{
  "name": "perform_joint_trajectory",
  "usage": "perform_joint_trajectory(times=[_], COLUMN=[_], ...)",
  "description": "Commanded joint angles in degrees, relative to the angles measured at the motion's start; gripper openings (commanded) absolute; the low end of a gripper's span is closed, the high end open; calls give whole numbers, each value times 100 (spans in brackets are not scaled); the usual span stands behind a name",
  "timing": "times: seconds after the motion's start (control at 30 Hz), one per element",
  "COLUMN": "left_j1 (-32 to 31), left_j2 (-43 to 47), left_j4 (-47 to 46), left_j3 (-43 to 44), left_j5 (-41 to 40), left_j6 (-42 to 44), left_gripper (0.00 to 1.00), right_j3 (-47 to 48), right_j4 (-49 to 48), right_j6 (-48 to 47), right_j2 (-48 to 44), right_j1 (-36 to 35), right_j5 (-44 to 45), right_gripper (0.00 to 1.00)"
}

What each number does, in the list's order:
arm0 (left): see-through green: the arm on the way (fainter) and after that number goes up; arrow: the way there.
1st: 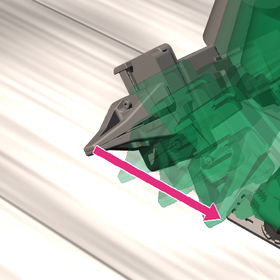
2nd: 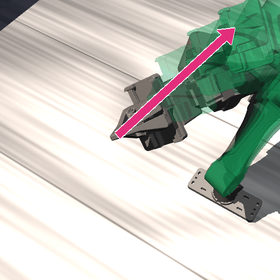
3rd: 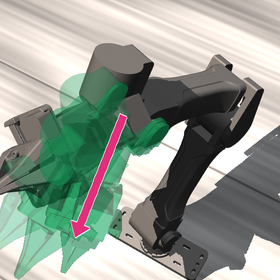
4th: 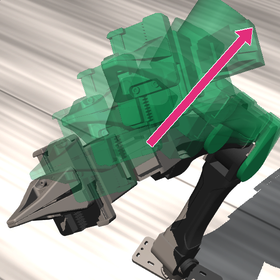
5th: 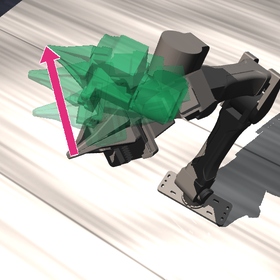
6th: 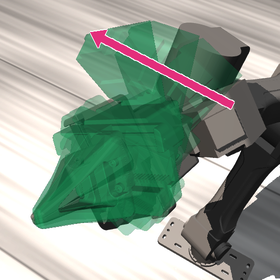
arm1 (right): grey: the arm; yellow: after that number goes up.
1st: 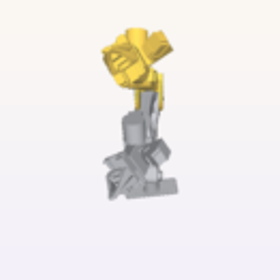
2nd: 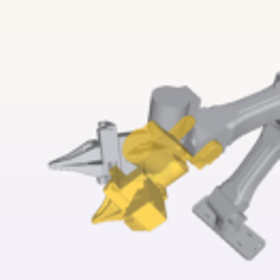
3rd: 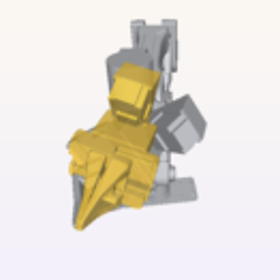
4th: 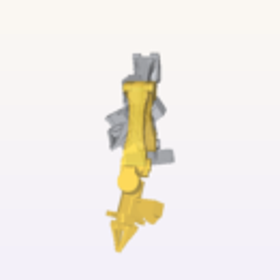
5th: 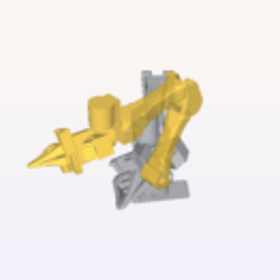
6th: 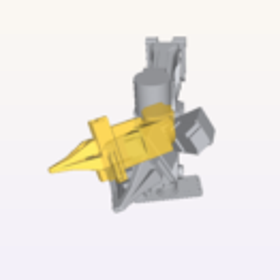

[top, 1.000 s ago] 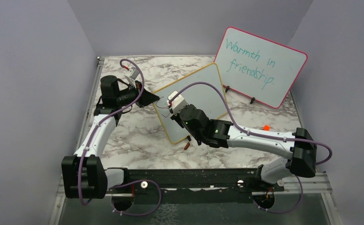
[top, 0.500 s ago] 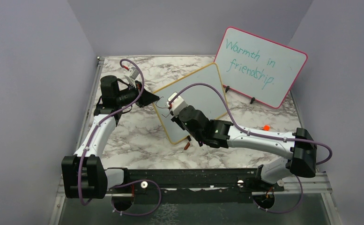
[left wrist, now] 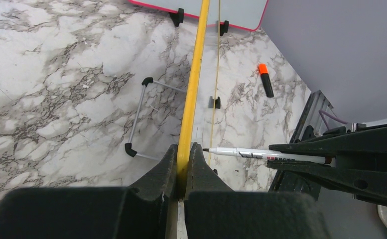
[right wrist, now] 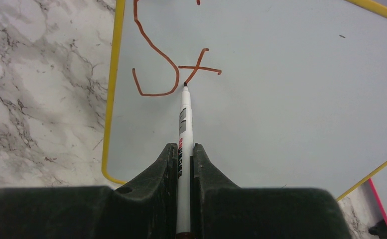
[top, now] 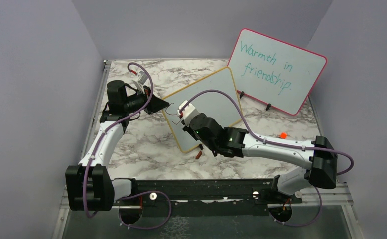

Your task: Write a sentence on the whiteboard

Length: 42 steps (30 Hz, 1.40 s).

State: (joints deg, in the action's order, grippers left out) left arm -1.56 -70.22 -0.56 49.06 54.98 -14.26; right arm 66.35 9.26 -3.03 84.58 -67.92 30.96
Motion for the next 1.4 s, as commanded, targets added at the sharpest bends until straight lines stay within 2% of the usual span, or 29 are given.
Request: perform_joint_trajectory(times=[0.0,0.63,0.93,1.37], left_j1=[-63,-58,-62,-58], left_j2=[-154,-171,-166,-158], left_j4=[381,404,407,411], left_j3=[-43,-37,-37,-45], left_j5=[-620,-620,-611,-620], left_j6=[560,582,580,585], left_gripper=[0,0,0,0], right_j3=[-218,-364,-482,-553], right_j4=[321,427,88,-651], right_j6=[100,136,143,-148], right_j2=[-11,-130,-253,-580], right_j1=[7,7,7,11], right_j5=[-267,298,647,528], right_gripper=[1,1,1,1])
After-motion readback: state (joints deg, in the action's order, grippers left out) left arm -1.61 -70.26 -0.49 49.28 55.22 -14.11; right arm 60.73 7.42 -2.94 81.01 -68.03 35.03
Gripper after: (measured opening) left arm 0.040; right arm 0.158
